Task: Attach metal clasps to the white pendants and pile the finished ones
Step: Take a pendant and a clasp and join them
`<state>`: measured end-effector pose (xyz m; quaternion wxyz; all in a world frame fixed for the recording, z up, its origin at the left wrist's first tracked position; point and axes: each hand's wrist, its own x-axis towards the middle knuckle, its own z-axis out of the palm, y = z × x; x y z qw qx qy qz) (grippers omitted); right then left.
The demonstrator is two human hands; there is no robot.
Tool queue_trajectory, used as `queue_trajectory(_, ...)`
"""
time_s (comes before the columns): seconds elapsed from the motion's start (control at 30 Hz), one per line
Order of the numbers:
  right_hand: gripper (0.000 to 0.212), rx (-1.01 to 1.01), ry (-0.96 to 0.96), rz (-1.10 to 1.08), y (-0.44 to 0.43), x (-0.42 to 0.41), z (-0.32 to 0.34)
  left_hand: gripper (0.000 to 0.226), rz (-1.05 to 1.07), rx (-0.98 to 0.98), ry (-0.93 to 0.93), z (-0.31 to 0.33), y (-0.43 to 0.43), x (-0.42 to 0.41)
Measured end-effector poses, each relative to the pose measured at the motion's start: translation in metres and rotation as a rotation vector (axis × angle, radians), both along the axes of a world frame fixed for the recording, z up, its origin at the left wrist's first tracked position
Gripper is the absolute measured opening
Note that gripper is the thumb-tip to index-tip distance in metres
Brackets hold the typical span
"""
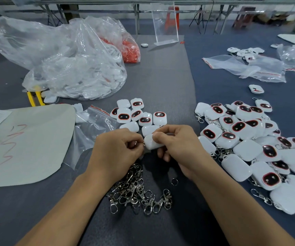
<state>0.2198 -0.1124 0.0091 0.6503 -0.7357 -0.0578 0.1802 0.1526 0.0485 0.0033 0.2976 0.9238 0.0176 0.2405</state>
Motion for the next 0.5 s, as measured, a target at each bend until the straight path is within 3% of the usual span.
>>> queue_trajectory(0.13, 0.011, 0.129, 0.140, 0.005, -0.004, 0.003, 0.006, 0.016, -0.047, -0.225, -0.077, -0.002, 0.001, 0.003)
queue_trajectory(0.23, 0.009, 0.174, 0.227, 0.014, -0.007, 0.004, 0.011, 0.025, -0.073, -0.289, -0.041, -0.002, 0.005, 0.006)
queue_trajectory(0.5, 0.024, 0.216, 0.281, 0.075, -0.009, 0.001, 0.017, 0.021, -0.118, -0.442, 0.006, 0.004, 0.006, 0.006)
